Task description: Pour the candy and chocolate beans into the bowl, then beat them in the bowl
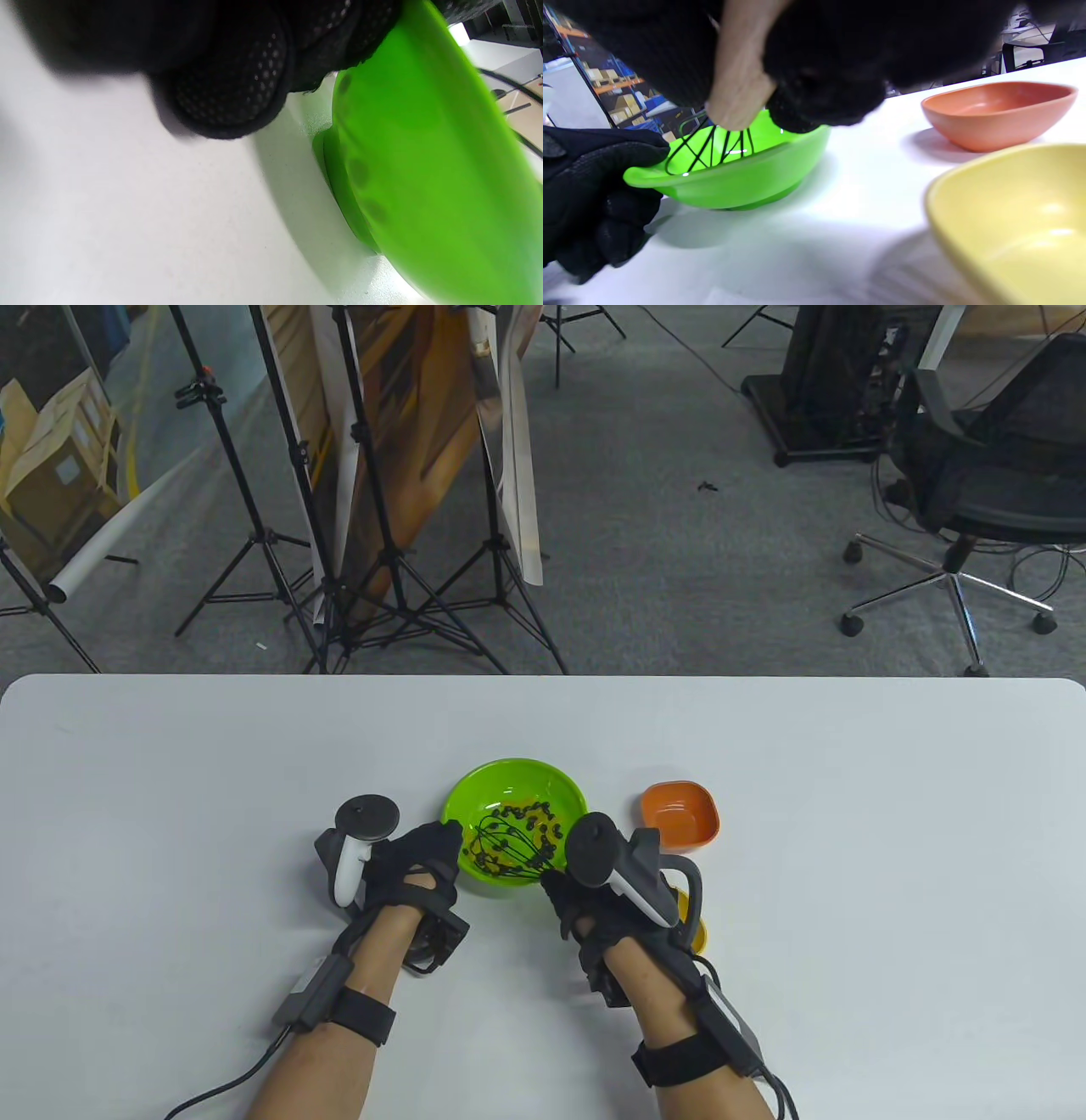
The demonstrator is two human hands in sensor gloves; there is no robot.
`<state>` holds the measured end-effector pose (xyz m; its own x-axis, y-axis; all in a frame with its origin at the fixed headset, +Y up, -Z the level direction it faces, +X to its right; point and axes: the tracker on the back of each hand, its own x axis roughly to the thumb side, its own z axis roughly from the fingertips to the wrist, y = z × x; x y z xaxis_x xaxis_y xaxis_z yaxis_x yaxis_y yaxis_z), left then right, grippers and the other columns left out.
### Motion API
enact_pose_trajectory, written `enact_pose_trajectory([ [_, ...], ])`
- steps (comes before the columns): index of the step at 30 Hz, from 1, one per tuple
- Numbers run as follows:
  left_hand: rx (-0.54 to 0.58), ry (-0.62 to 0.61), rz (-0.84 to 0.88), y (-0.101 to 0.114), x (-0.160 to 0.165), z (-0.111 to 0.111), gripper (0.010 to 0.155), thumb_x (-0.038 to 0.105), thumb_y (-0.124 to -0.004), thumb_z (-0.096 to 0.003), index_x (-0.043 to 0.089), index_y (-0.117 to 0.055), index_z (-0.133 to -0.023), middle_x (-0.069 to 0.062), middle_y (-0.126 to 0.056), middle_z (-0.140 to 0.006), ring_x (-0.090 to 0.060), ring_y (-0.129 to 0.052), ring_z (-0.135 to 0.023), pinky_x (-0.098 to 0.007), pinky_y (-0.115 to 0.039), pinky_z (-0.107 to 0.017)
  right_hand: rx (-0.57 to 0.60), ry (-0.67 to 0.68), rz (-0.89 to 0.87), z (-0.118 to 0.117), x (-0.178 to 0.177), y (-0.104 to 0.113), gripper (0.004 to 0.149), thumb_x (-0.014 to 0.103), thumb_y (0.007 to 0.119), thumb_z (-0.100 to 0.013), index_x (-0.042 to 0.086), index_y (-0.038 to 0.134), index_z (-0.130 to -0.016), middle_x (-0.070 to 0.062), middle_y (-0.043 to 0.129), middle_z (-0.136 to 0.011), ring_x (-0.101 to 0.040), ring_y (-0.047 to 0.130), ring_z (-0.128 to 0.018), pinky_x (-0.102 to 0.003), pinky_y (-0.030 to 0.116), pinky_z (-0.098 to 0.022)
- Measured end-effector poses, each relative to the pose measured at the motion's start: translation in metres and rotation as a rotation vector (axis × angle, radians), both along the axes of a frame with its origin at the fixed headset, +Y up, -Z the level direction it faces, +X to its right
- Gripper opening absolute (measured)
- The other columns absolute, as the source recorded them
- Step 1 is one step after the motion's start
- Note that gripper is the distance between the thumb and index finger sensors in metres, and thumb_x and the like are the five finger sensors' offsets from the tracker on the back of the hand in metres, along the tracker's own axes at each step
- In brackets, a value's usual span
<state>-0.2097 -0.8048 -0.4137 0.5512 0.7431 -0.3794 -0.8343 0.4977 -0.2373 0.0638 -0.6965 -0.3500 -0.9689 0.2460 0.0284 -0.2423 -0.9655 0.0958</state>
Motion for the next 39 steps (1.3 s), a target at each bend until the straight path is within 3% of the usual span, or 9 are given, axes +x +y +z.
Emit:
enact_pose_trajectory([
  [9, 0.006, -0.013, -0.009, 0.001, 0.002, 0.0, 0.044, 0.06, -0.065, -0.0479, 0.023, -0.082, -0.064, 0.008, -0.095, -0.048, -0.015, -0.106, -0.032, -0.024, -0.093, -0.017, 0.059, -0.081, 0.168, 0.001, 0.011, 0.017, 0.055, 0.055, 0.086, -0.045, 0.011, 0.094, -0.076, -0.012, 0.101, -0.041, -0.023, 0.093, -0.007, -0.038, 0.086, 0.0],
  [13, 0.007, -0.017, -0.005, 0.0, 0.003, 0.0, 0.044, 0.06, -0.066, -0.0478, 0.022, -0.082, -0.063, 0.008, -0.095, -0.047, -0.015, -0.106, -0.031, -0.024, -0.093, -0.017, 0.092, -0.148, 0.186, -0.006, 0.013, 0.009, 0.055, 0.055, 0.083, -0.046, 0.009, 0.092, -0.077, -0.01, 0.1, -0.041, -0.021, 0.093, -0.007, -0.037, 0.087, 0.001],
  [19, -0.003, -0.018, 0.011, 0.0, 0.002, -0.001, 0.043, 0.059, -0.067, -0.0477, 0.021, -0.082, -0.063, 0.007, -0.095, -0.047, -0.016, -0.106, -0.031, -0.024, -0.093, -0.017, 0.08, -0.18, 0.068, -0.018, 0.012, -0.01, 0.057, 0.054, 0.079, -0.047, 0.008, 0.09, -0.077, -0.01, 0.1, -0.04, -0.019, 0.093, -0.006, -0.036, 0.087, 0.002],
  [27, -0.007, -0.028, 0.025, -0.001, 0.001, -0.002, 0.044, 0.059, -0.065, -0.0481, 0.022, -0.082, -0.064, 0.007, -0.095, -0.048, -0.016, -0.106, -0.032, -0.024, -0.092, -0.018, 0.049, -0.107, -0.044, -0.015, -0.006, -0.027, 0.056, 0.054, 0.077, -0.048, 0.009, 0.089, -0.078, -0.01, 0.1, -0.039, -0.019, 0.093, -0.005, -0.035, 0.087, 0.003],
  [33, -0.01, -0.022, 0.028, -0.002, 0.0, -0.003, 0.045, 0.059, -0.063, -0.0483, 0.022, -0.081, -0.066, 0.008, -0.094, -0.05, -0.015, -0.106, -0.034, -0.024, -0.093, -0.019, -0.014, -0.024, -0.042, -0.004, -0.004, -0.011, 0.055, 0.054, 0.082, -0.047, 0.01, 0.092, -0.077, -0.011, 0.1, -0.039, -0.021, 0.093, -0.005, -0.037, 0.086, 0.002],
  [39, -0.011, -0.024, 0.028, -0.003, 0.0, -0.004, 0.045, 0.06, -0.064, -0.048, 0.023, -0.082, -0.066, 0.008, -0.095, -0.049, -0.015, -0.105, -0.034, -0.024, -0.092, -0.02, 0.011, -0.019, 0.085, 0.005, 0.004, 0.008, 0.054, 0.053, 0.086, -0.045, 0.01, 0.093, -0.077, -0.012, 0.101, -0.041, -0.023, 0.094, -0.007, -0.039, 0.087, 0.0],
])
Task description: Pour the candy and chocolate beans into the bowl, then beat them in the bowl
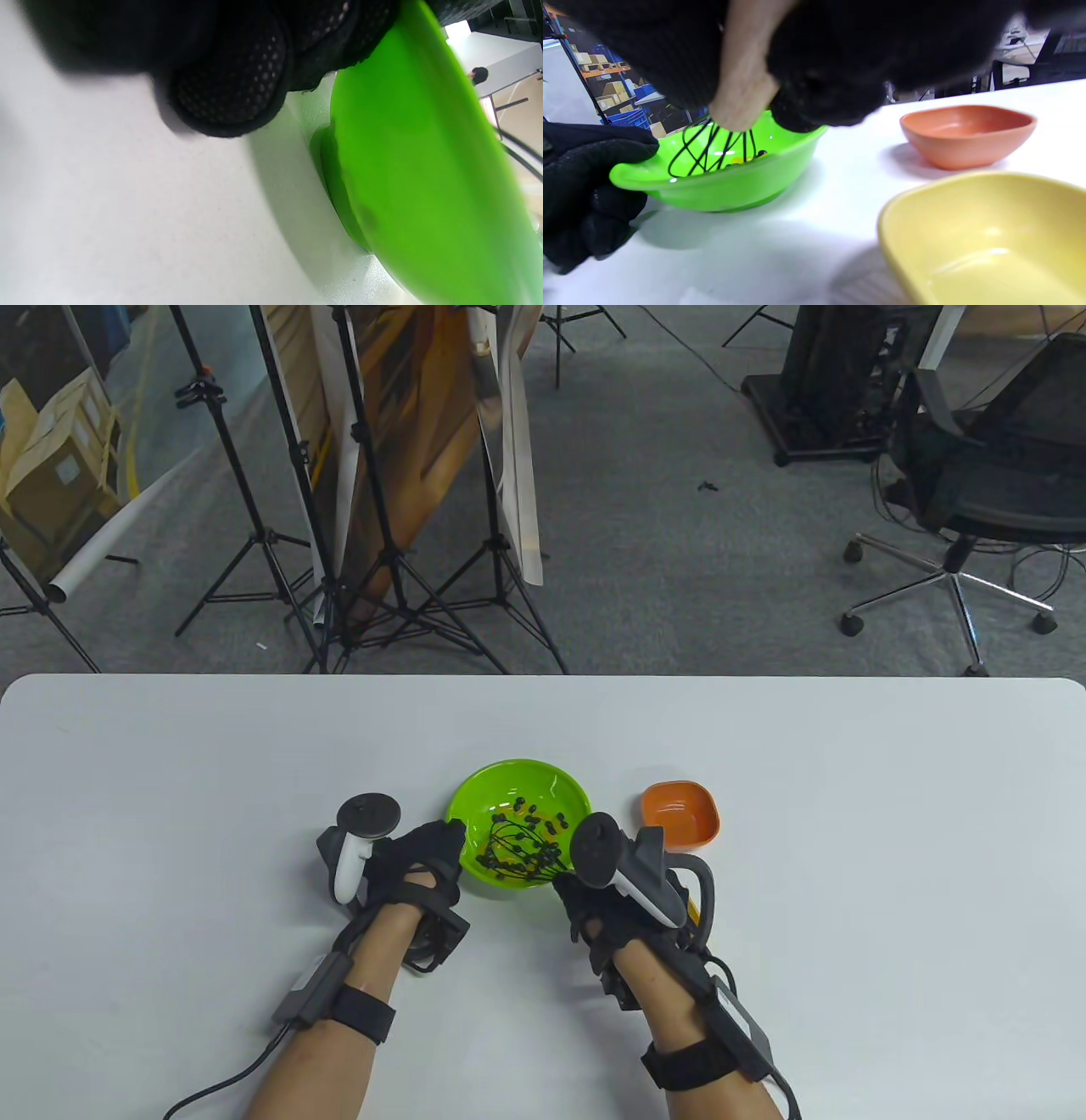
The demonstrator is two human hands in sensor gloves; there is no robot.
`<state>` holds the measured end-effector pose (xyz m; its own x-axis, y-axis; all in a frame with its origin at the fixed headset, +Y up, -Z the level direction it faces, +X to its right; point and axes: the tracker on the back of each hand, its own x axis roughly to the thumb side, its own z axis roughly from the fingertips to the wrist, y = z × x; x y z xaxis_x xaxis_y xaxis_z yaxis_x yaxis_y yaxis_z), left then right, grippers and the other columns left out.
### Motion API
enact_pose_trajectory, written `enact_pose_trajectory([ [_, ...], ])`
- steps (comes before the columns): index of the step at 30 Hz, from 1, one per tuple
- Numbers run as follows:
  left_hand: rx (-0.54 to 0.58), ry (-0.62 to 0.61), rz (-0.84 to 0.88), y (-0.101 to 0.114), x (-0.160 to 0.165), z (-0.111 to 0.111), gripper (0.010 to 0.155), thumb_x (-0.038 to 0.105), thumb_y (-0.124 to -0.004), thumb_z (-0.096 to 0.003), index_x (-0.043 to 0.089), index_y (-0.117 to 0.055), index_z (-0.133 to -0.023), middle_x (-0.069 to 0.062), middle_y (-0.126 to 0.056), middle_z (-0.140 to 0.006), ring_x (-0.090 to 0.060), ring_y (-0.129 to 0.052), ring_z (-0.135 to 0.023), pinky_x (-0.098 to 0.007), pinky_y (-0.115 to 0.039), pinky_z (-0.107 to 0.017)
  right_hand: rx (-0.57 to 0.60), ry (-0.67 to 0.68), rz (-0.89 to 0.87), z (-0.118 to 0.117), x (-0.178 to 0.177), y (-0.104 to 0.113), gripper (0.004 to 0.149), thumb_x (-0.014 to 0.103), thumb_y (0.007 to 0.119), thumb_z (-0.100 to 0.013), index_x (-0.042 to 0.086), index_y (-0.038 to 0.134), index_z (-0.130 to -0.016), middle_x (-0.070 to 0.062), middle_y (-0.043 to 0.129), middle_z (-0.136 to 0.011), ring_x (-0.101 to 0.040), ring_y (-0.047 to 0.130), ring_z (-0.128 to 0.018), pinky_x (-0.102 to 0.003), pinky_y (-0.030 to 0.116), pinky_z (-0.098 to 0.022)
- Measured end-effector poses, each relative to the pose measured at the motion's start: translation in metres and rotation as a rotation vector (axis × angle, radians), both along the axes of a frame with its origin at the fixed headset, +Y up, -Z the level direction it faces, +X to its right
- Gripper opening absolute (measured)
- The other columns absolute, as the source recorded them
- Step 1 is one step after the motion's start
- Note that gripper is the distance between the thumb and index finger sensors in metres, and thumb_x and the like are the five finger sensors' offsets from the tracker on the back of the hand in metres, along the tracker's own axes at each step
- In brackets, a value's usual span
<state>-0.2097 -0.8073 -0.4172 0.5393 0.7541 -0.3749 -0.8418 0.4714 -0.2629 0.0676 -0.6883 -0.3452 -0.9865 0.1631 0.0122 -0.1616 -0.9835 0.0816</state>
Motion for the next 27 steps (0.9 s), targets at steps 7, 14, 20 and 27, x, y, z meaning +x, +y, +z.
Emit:
enact_pose_trajectory([
  [7, 0.006, -0.005, -0.005, 0.0, 0.0, 0.0, 0.044, 0.06, -0.065, -0.0477, 0.022, -0.082, -0.064, 0.007, -0.095, -0.047, -0.015, -0.106, -0.032, -0.025, -0.092, -0.018, 0.037, -0.098, 0.018, -0.009, 0.016, 0.002, 0.054, 0.053, 0.086, -0.045, 0.009, 0.093, -0.076, -0.012, 0.101, -0.04, -0.023, 0.094, -0.007, -0.039, 0.087, 0.0],
  [14, 0.005, -0.005, -0.005, -0.001, 0.001, 0.0, 0.044, 0.06, -0.068, -0.0474, 0.022, -0.082, -0.063, 0.008, -0.095, -0.047, -0.016, -0.106, -0.032, -0.025, -0.092, -0.018, 0.067, -0.163, -0.022, -0.021, 0.018, -0.014, 0.056, 0.054, 0.08, -0.047, 0.007, 0.091, -0.076, -0.01, 0.1, -0.039, -0.02, 0.093, -0.005, -0.036, 0.087, 0.002],
  [20, 0.002, -0.006, 0.0, -0.001, 0.001, 0.0, 0.044, 0.06, -0.067, -0.0476, 0.022, -0.082, -0.064, 0.008, -0.095, -0.047, -0.015, -0.106, -0.032, -0.025, -0.092, -0.018, 0.026, -0.154, -0.169, -0.027, 0.006, -0.035, 0.058, 0.054, 0.077, -0.047, 0.006, 0.09, -0.076, -0.01, 0.1, -0.039, -0.019, 0.093, -0.004, -0.035, 0.087, 0.004],
  [27, 0.0, -0.003, 0.0, -0.002, 0.001, 0.0, 0.044, 0.06, -0.065, -0.0476, 0.023, -0.082, -0.064, 0.008, -0.095, -0.048, -0.015, -0.106, -0.033, -0.024, -0.092, -0.018, -0.021, -0.075, -0.226, -0.018, -0.001, -0.037, 0.057, 0.054, 0.079, -0.047, 0.007, 0.092, -0.075, -0.011, 0.1, -0.038, -0.02, 0.093, -0.004, -0.036, 0.087, 0.004],
])
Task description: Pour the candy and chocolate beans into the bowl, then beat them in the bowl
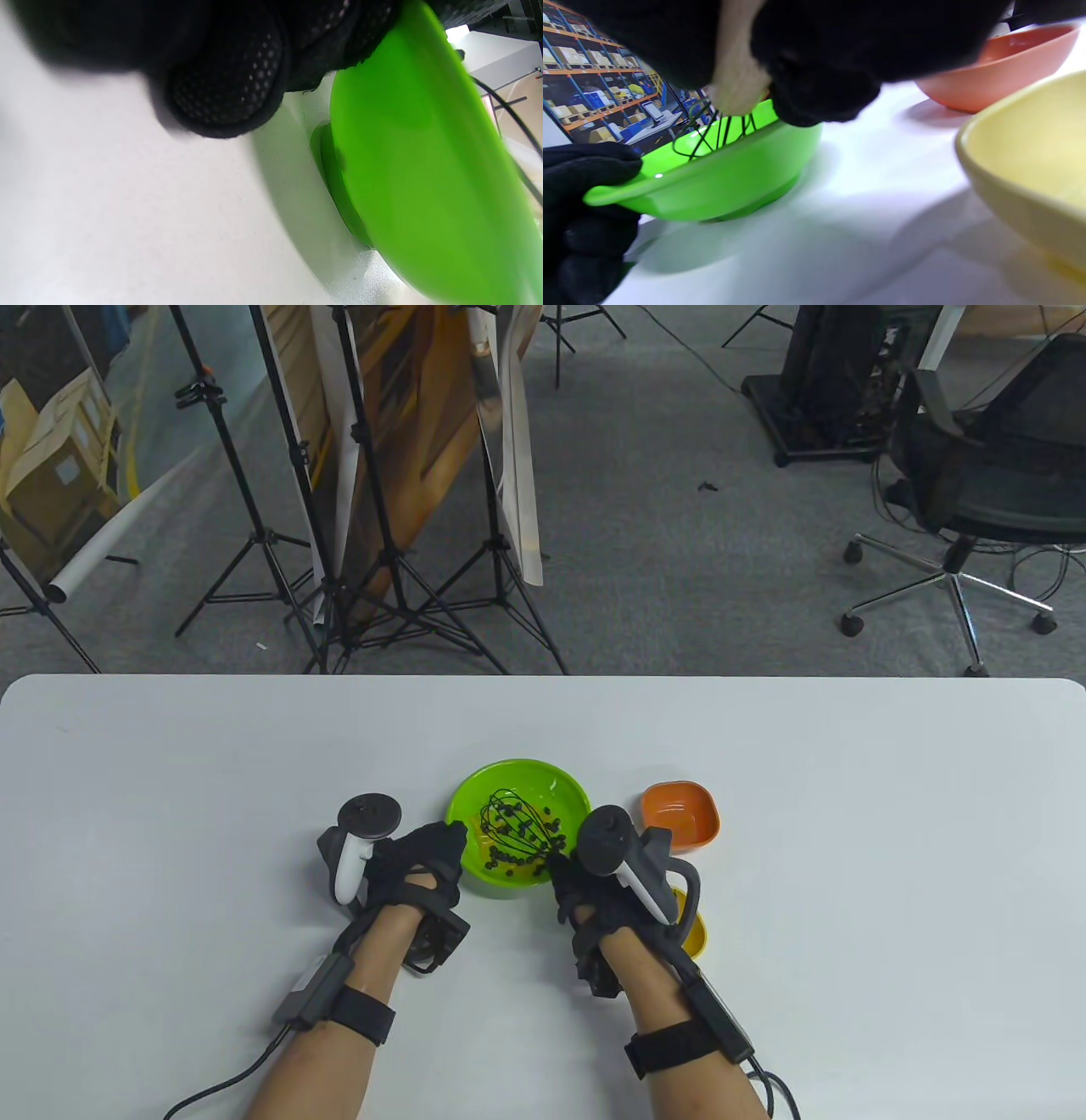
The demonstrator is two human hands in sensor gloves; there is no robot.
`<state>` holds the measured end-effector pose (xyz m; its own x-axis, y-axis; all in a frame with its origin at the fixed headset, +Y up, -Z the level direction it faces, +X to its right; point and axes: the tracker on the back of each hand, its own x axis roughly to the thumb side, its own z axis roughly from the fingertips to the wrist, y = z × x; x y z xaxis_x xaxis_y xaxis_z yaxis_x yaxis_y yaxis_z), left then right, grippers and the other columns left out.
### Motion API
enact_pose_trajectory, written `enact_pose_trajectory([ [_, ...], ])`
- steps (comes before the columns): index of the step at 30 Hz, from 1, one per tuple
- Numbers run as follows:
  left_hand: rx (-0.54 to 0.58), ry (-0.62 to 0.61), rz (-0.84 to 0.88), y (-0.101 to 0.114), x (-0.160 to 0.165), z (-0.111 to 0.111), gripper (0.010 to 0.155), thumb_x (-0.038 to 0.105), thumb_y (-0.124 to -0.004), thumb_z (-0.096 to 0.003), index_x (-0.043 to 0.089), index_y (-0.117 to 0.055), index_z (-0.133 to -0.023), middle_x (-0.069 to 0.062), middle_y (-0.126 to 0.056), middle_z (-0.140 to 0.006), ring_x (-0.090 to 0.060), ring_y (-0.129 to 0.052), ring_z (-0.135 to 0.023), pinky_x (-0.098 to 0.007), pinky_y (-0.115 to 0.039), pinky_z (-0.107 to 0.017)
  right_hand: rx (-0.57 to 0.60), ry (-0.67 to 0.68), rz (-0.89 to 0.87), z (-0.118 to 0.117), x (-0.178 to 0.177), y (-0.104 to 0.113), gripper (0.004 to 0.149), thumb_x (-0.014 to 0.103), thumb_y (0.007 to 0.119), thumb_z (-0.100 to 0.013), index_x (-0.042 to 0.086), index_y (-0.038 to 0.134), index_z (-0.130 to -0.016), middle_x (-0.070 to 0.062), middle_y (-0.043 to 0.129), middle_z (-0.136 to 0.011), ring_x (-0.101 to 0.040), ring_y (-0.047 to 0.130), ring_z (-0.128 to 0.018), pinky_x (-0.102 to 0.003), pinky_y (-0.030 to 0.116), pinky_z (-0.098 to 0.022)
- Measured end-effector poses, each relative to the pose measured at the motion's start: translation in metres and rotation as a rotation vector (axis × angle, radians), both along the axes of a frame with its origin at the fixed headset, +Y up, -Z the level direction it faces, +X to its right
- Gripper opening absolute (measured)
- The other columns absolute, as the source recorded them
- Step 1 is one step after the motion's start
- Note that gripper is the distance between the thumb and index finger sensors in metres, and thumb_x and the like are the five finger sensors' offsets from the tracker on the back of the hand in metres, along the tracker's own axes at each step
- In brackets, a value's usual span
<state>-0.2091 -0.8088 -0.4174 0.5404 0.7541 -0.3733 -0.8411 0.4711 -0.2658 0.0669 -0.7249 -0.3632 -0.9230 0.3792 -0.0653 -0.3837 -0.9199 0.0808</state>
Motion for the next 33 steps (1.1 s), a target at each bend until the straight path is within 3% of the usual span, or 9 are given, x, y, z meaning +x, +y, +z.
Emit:
enact_pose_trajectory([
  [5, 0.002, 0.008, -0.004, 0.0, 0.0, 0.0, 0.045, 0.06, -0.065, -0.0476, 0.023, -0.082, -0.065, 0.008, -0.094, -0.048, -0.015, -0.106, -0.033, -0.024, -0.093, -0.019, -0.009, 0.064, 0.07, 0.013, 0.004, 0.014, 0.055, 0.054, 0.082, -0.047, 0.009, 0.093, -0.076, -0.011, 0.101, -0.038, -0.021, 0.093, -0.005, -0.037, 0.086, 0.003],
  [14, 0.013, -0.003, -0.026, 0.001, 0.002, 0.001, 0.045, 0.061, -0.065, -0.0475, 0.023, -0.082, -0.064, 0.008, -0.095, -0.048, -0.015, -0.105, -0.033, -0.025, -0.092, -0.02, 0.026, 0.02, 0.233, 0.015, 0.014, 0.039, 0.055, 0.055, 0.086, -0.045, 0.01, 0.094, -0.076, -0.011, 0.101, -0.039, -0.023, 0.093, -0.006, -0.038, 0.086, 0.001],
  [25, 0.008, -0.012, -0.018, 0.0, 0.002, 0.0, 0.044, 0.061, -0.067, -0.0472, 0.023, -0.082, -0.064, 0.008, -0.095, -0.047, -0.015, -0.105, -0.033, -0.025, -0.092, -0.02, 0.031, -0.085, 0.2, -0.003, 0.021, 0.022, 0.057, 0.055, 0.08, -0.047, 0.007, 0.091, -0.077, -0.01, 0.1, -0.04, -0.02, 0.093, -0.006, -0.036, 0.086, 0.002],
  [33, -0.004, -0.019, 0.003, -0.001, 0.001, -0.001, 0.044, 0.061, -0.066, -0.0472, 0.024, -0.082, -0.065, 0.009, -0.094, -0.048, -0.015, -0.105, -0.033, -0.024, -0.092, -0.02, 0.001, -0.029, 0.018, -0.007, -0.002, 0.003, 0.056, 0.056, 0.077, -0.047, 0.01, 0.091, -0.077, -0.009, 0.1, -0.039, -0.019, 0.093, -0.006, -0.036, 0.087, 0.002],
])
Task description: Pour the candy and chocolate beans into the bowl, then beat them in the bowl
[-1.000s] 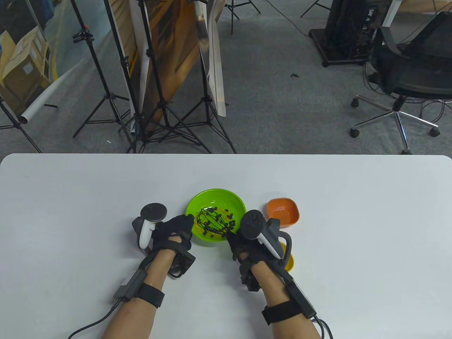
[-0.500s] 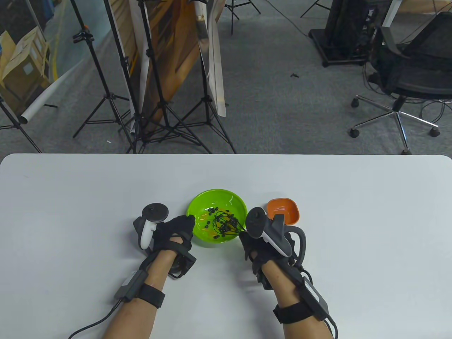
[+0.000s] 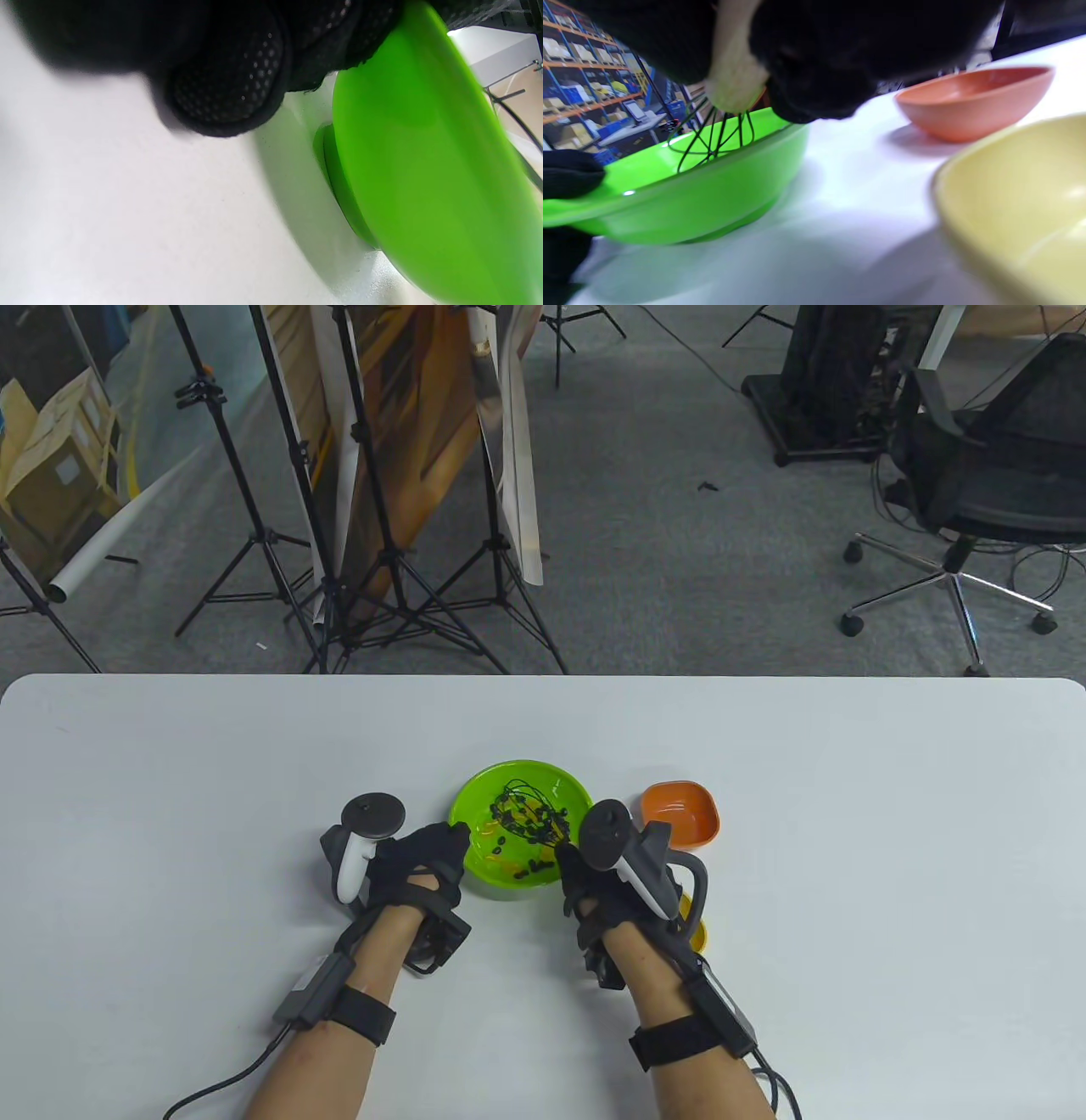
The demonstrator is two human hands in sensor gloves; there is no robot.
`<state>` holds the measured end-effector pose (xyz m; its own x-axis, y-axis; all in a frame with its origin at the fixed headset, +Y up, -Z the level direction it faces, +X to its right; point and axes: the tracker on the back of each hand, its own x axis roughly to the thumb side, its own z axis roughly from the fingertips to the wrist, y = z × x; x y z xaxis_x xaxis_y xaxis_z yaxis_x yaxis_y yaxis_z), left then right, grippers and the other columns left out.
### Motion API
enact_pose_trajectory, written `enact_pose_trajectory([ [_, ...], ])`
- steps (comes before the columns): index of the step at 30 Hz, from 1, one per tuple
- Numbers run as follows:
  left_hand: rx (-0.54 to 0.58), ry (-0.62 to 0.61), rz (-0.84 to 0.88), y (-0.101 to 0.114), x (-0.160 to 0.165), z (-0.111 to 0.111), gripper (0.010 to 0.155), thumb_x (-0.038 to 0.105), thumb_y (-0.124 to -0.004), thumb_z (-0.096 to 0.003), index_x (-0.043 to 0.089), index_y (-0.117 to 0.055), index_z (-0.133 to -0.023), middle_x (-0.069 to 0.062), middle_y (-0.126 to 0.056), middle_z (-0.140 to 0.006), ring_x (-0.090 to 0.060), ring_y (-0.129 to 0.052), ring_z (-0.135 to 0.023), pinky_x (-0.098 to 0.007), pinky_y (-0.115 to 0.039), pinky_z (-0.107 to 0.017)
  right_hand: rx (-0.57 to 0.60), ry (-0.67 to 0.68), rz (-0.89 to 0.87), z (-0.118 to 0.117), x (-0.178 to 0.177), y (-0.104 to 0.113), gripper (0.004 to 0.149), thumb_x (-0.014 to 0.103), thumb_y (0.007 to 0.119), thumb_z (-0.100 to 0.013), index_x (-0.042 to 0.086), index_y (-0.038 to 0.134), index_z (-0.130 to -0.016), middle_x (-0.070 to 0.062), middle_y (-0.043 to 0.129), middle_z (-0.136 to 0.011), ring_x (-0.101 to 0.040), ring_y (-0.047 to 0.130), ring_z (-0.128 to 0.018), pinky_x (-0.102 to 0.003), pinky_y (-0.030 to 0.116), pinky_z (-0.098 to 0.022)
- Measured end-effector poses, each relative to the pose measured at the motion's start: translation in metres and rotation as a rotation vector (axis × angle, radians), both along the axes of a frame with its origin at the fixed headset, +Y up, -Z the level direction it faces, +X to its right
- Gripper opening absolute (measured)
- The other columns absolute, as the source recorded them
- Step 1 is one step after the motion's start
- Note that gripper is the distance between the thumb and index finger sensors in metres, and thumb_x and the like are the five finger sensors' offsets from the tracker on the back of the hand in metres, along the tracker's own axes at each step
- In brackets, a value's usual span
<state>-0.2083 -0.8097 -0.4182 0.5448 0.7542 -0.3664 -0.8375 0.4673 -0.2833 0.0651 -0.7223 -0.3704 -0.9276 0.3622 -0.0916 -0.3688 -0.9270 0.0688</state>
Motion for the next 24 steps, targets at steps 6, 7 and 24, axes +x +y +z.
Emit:
enact_pose_trajectory([
  [6, -0.007, 0.008, 0.022, -0.001, -0.002, 0.0, 0.045, 0.06, -0.065, -0.0477, 0.023, -0.081, -0.067, 0.009, -0.094, -0.05, -0.015, -0.105, -0.035, -0.024, -0.092, -0.021, -0.015, 0.063, 0.024, 0.009, 0.001, 0.011, 0.054, 0.056, 0.082, -0.047, 0.012, 0.094, -0.076, -0.01, 0.101, -0.039, -0.022, 0.093, -0.006, -0.038, 0.086, 0.001],
  [7, -0.007, 0.01, 0.016, -0.001, -0.002, 0.0, 0.045, 0.06, -0.064, -0.0477, 0.023, -0.081, -0.067, 0.009, -0.094, -0.05, -0.015, -0.105, -0.035, -0.024, -0.092, -0.021, -0.012, 0.067, 0.023, 0.011, 0.005, 0.014, 0.053, 0.055, 0.084, -0.046, 0.012, 0.094, -0.075, -0.011, 0.101, -0.039, -0.023, 0.093, -0.006, -0.038, 0.086, 0.001],
  [24, 0.002, -0.004, 0.003, 0.0, 0.002, 0.0, 0.044, 0.06, -0.067, -0.0475, 0.022, -0.082, -0.065, 0.008, -0.095, -0.048, -0.015, -0.105, -0.033, -0.025, -0.092, -0.02, 0.033, -0.08, 0.178, 0.005, 0.027, 0.024, 0.056, 0.055, 0.083, -0.046, 0.009, 0.092, -0.076, -0.01, 0.1, -0.041, -0.022, 0.093, -0.009, -0.038, 0.086, -0.001],
])
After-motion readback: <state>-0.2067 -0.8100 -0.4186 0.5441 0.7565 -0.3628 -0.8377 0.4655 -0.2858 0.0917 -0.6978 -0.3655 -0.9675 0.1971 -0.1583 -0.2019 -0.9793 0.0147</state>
